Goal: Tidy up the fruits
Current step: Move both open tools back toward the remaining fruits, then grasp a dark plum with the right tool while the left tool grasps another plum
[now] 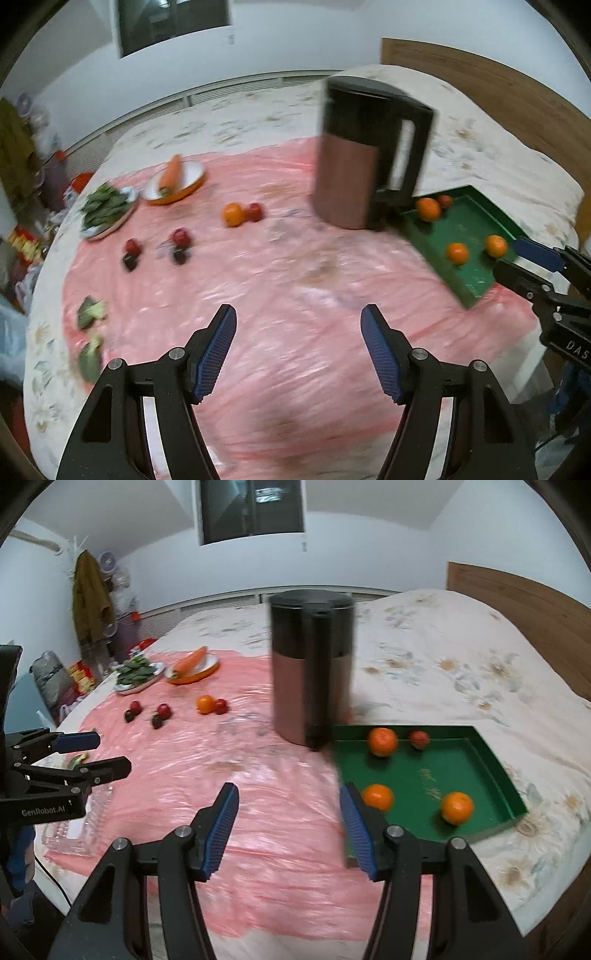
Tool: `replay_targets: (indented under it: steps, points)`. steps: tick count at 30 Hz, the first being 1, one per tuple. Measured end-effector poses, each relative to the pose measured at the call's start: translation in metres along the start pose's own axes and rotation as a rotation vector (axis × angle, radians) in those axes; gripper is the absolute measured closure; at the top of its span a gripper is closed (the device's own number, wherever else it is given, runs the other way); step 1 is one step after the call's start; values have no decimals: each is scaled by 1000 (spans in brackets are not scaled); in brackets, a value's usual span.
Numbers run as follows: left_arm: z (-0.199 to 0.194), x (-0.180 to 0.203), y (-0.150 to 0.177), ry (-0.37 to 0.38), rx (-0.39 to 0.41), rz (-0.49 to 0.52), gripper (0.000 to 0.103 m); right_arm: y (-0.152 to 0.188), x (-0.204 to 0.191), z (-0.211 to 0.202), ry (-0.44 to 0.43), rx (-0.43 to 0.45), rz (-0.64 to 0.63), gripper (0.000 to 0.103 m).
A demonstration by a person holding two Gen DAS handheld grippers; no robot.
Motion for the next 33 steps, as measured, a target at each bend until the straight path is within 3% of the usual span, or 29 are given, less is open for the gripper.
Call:
replay_targets:
  steps: [8,16,19,23,33]
  points:
    - [5,-101,12,-79,7,-118,40,-13,-69,44,-110,-35,-41,32]
    - [30,-190,11,-111,-8,-193,40,-34,-158,104,-248,-87,-62,33]
    - [47,-223,11,-116,-25,-216,40,-39,-190,130,-293,-116,-64,38]
    - [74,-257,12,-111,-55,-250,43,-44,-228,165,-337,-157,-63,52]
    - [142,-288,-4,-56,-104,-256,51,-57,-271,251,-365,-241,-19,75]
Point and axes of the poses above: each gripper's, at about its wrist camera, not at the fingertips, and z roughly the way its jaws point, x to its right, y to its underside, the point moved 9 cm from there along z, roughly the way its jaws point, and after that the axes turned 2 degrees about y, right-handed, at the moved point
